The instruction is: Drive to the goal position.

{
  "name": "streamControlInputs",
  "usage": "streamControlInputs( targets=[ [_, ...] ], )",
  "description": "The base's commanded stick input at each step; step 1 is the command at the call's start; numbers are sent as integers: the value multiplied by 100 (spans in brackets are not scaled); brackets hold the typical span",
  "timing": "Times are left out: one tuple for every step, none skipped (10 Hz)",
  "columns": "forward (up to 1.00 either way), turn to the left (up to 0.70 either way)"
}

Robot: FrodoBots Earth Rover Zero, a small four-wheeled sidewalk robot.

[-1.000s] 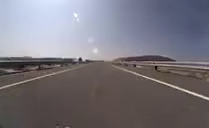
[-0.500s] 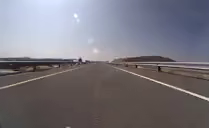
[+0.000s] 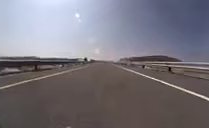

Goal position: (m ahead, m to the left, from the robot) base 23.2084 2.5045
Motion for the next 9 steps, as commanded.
streamControlInputs(
  targets=[
    [100,0],
    [100,0],
    [100,0],
    [100,0],
    [100,0],
    [100,0],
    [100,0],
    [100,0],
    [100,0]
  ],
)
